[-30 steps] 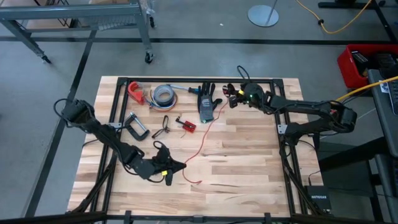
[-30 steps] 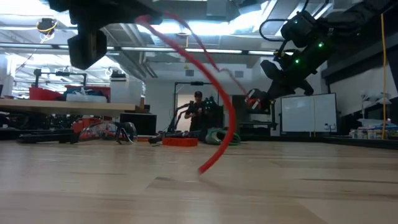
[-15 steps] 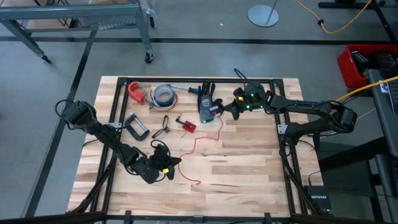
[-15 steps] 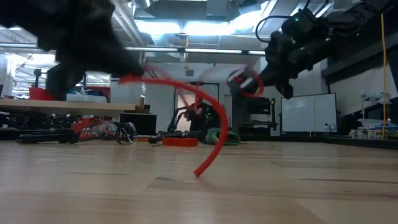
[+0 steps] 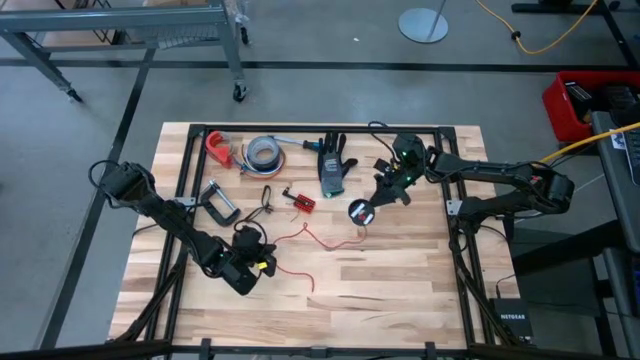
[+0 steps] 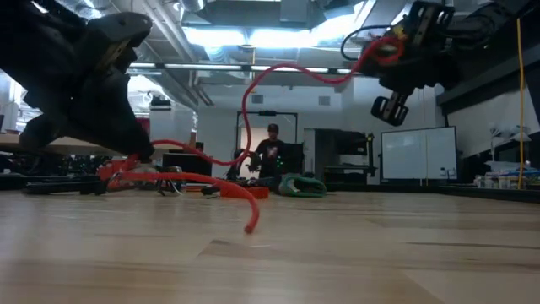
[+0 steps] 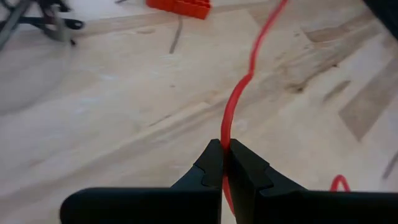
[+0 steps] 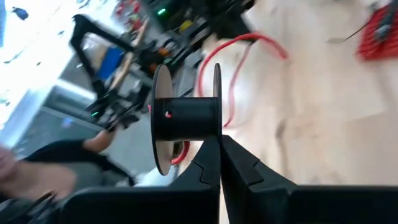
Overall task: Coil cords
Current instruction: Uncoil the orange wire from the black spool
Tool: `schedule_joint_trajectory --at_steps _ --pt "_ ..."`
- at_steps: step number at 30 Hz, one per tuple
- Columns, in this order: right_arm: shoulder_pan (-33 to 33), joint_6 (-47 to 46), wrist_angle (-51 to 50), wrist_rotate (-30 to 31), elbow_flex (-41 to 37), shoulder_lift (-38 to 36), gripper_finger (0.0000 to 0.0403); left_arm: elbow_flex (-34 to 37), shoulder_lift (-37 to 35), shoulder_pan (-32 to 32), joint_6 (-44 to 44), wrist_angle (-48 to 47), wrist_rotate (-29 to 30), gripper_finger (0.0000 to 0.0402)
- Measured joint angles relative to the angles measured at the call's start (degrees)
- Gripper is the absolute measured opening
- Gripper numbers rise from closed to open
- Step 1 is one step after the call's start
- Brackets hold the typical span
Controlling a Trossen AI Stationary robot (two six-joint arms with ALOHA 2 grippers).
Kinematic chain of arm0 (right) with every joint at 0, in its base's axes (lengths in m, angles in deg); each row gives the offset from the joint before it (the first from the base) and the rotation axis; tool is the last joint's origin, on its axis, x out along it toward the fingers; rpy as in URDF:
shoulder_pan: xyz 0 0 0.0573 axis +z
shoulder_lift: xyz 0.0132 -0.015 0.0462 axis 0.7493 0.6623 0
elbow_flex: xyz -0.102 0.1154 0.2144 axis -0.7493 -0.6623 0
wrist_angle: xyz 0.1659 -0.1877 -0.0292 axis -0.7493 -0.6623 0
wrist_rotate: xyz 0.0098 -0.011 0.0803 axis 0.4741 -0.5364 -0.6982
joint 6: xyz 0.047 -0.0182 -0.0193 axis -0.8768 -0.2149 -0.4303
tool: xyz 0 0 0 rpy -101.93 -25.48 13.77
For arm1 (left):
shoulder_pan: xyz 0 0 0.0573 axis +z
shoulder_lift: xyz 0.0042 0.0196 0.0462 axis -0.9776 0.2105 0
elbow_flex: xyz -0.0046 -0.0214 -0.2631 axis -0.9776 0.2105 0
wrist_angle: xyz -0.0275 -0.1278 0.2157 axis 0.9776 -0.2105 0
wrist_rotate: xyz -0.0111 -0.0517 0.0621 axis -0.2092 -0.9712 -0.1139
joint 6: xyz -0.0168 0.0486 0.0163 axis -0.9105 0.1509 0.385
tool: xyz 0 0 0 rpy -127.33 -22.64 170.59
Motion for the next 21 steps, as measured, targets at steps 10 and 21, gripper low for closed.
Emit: schedule_joint_trajectory --at_steps 10,21 --pt "0.04 0.05 -3.75 -10.47 0.00 0.00 0.0000 0.00 0.00 0.02 -4.25 -8.51 -4.18 0.0000" --pt "0.04 0.17 -4.81 -10.45 0.00 0.00 0.0000 0.00 0.00 0.02 -1.00 -6.29 -12.60 0.0030"
